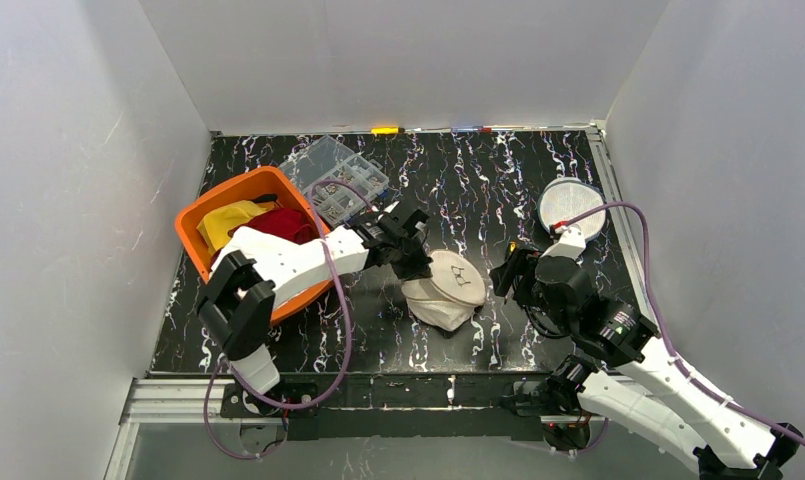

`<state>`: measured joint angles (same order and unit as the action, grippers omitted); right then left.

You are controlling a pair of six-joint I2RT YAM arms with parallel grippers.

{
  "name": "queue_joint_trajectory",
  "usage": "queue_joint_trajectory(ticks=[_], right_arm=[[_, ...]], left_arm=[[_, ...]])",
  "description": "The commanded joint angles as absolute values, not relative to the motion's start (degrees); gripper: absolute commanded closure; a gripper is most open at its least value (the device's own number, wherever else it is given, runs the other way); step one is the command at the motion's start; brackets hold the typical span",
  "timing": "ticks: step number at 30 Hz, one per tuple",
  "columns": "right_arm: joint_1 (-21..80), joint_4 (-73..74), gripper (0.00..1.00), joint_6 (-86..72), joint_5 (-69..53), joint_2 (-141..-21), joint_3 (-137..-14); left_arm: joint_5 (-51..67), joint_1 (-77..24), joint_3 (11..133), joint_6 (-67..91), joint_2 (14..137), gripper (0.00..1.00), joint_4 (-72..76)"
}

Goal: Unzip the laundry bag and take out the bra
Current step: Close the laundry bag at the center of the board.

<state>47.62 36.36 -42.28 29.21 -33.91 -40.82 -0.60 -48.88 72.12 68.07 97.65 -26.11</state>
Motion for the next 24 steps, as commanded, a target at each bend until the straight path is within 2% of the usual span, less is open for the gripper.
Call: queue_joint_trajectory(ticks=[1, 7, 15, 20, 24], right_arm=[[47.6, 36.1, 0.21, -42.9, 30.1, -32.9, -43.2], [47.5, 35.2, 0.22, -43.2, 29.0, -32.9, -41.7], [47.6, 32.6, 0.21, -43.0, 26.1, -31.9, -38.1], [47.6, 26.5, 0.21, -44.4, 21.0, -30.3, -33.2], [47.6, 19.3, 0.2, -47.6, 15.5, -32.2, -27.3]], left_arm=[[-1.3, -49.1, 71.0, 66.6, 88.9, 1.0, -25.1], [-1.4, -49.2, 66.6, 65.3, 83.1, 1.0, -22.2], [2.8, -49.1, 53.8, 60.7, 75.8, 1.0, -7.2], [3.0, -47.7, 43.8, 58.7, 69.3, 1.0, 3.6], [2.9, -46.3, 39.3, 57.9, 66.2, 1.0, 6.3]])
